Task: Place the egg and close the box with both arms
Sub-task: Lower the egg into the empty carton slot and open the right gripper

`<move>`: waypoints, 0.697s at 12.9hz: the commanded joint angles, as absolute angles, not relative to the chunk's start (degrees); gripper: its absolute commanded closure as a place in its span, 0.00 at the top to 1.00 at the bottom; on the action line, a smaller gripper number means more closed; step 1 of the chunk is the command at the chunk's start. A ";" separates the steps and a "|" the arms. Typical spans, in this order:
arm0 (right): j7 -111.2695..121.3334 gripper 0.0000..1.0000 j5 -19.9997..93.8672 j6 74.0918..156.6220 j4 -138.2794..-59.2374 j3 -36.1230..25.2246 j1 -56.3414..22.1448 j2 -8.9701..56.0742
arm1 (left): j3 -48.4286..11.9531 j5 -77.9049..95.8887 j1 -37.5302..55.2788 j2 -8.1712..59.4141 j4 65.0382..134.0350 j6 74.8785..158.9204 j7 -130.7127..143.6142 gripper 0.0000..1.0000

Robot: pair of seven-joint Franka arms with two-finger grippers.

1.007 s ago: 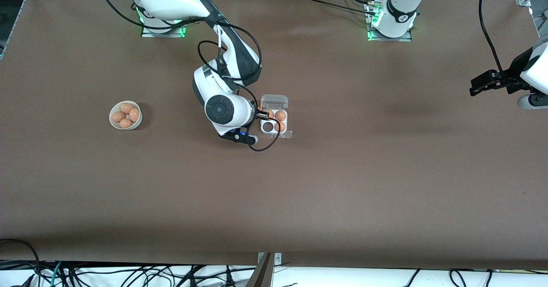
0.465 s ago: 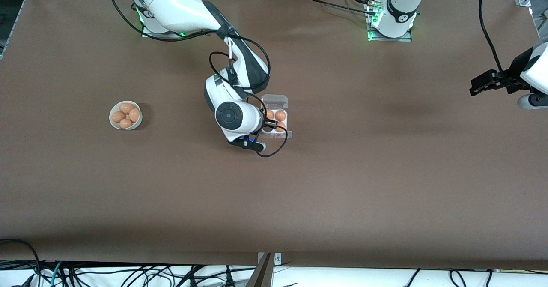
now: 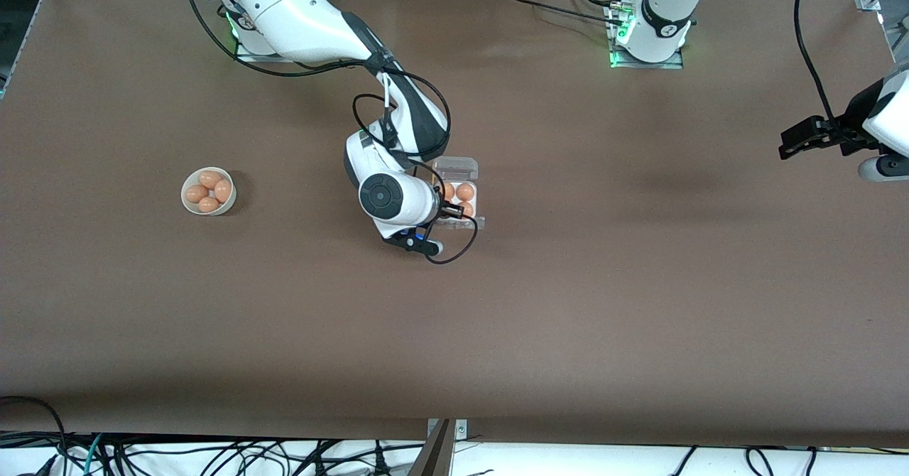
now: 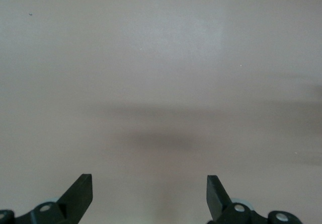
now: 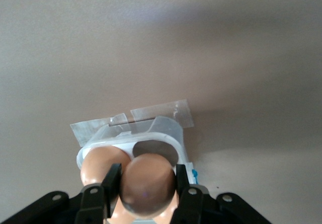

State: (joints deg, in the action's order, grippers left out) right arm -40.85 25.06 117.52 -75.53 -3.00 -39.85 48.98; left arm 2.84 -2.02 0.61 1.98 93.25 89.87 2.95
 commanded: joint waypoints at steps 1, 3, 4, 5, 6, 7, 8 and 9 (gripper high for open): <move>-41.84 0.17 26.19 118.12 -73.30 -2.72 -39.99 50.54 | 2.64 -3.52 0.53 2.72 91.32 88.51 2.11 1.00; -41.84 0.22 26.10 118.12 -73.30 -2.72 -39.99 50.62 | 2.64 -3.52 0.44 2.72 91.32 88.51 2.11 1.00; -41.75 0.39 26.10 118.12 -73.30 -2.72 -39.99 50.62 | 2.64 -3.52 0.44 2.72 91.32 88.51 2.02 1.00; -41.40 0.62 26.02 118.12 -73.30 -2.81 -39.99 50.62 | 2.64 -3.52 0.44 2.72 91.32 88.51 2.02 1.00; -40.70 0.85 25.75 118.12 -73.30 -2.81 -39.82 50.62 | 2.64 -3.60 0.44 2.72 91.32 88.51 2.02 1.00; -39.82 1.00 25.49 118.12 -73.30 -2.90 -39.81 50.62 | 2.64 -3.52 0.35 2.72 91.32 88.51 1.93 1.00; -38.51 1.00 25.49 118.04 -73.30 -2.99 -39.73 50.45 | 2.64 -3.52 0.35 2.81 91.32 88.51 1.93 1.00; -37.54 1.00 25.49 117.95 -73.30 -3.08 -39.64 50.28 | 2.64 -3.60 0.35 2.73 91.32 88.51 1.93 1.00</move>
State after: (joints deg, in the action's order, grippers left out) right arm -39.46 25.06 118.11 -75.53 -3.08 -39.83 49.12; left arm 2.87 -2.02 0.58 1.99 93.25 89.86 2.95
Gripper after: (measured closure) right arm 0.154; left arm 0.000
